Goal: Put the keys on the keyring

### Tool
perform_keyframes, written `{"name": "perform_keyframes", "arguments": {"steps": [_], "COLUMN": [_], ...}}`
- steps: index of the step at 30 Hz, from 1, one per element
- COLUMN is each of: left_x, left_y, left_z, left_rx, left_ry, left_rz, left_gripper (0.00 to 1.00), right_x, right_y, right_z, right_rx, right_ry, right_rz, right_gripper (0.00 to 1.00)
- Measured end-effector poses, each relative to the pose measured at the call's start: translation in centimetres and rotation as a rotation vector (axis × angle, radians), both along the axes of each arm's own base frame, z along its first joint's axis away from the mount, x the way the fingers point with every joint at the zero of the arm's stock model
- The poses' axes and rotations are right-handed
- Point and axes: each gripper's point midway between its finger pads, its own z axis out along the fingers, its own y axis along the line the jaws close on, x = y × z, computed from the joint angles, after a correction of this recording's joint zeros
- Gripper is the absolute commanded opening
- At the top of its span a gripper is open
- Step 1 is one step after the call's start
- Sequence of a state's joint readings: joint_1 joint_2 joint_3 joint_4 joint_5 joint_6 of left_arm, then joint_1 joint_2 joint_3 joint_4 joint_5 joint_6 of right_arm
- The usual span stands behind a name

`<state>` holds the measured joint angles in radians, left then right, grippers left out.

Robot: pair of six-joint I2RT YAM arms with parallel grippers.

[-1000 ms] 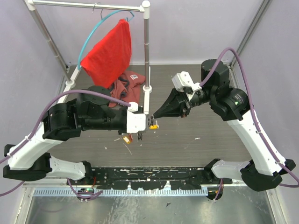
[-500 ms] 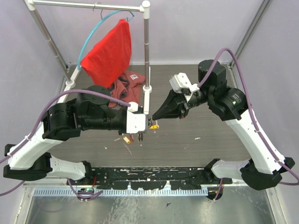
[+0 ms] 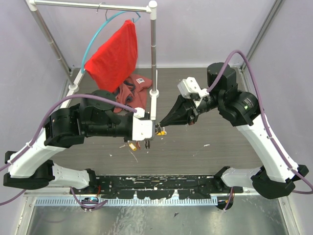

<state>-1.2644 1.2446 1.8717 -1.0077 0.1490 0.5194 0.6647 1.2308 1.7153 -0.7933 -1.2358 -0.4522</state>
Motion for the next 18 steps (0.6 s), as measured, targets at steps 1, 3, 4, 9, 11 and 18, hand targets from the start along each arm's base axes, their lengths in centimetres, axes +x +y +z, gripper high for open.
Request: {"name": "perform_keyframes", "arguments": {"steps": [1, 3, 4, 9, 11, 18], "left_x": [-0.02, -0.03, -0.06, -0.09, -0.10, -0.12], "left_y": [0.00, 0.00, -0.01, -0.02, -0.02, -0.02], "left_z": [-0.01, -0.01, -0.02, -0.02, -0.02, -0.02], "left_rx": [0.000, 0.000, 0.001, 0.000, 0.000, 0.000], "left_ry": [0.000, 0.000, 0.000, 0.001, 0.001, 0.001], "left_rz": [0.000, -0.001, -0.002, -0.004, -0.004, -0.005], "left_gripper": [0.00, 0.00, 0.00, 0.00, 0.00, 0.00], "right_x": [-0.03, -0.10, -0.12, -0.23, -0.28, -0.35], "right_y": [-0.02, -0.04, -0.04, -0.07, -0.08, -0.09], "right_z": [0.03, 0.09, 0.11, 0.18, 0.19, 0.22], "right_rx": [0.001, 0.003, 0.004, 0.008, 0.009, 0.012], "right_ry": [-0.002, -0.003, -0.004, -0.007, -0.008, -0.013], "right_rz": [0.001, 0.005, 0.007, 0.013, 0.017, 0.023], "right_gripper": [0.01, 0.01, 0.01, 0.01, 0.01, 0.01]}}
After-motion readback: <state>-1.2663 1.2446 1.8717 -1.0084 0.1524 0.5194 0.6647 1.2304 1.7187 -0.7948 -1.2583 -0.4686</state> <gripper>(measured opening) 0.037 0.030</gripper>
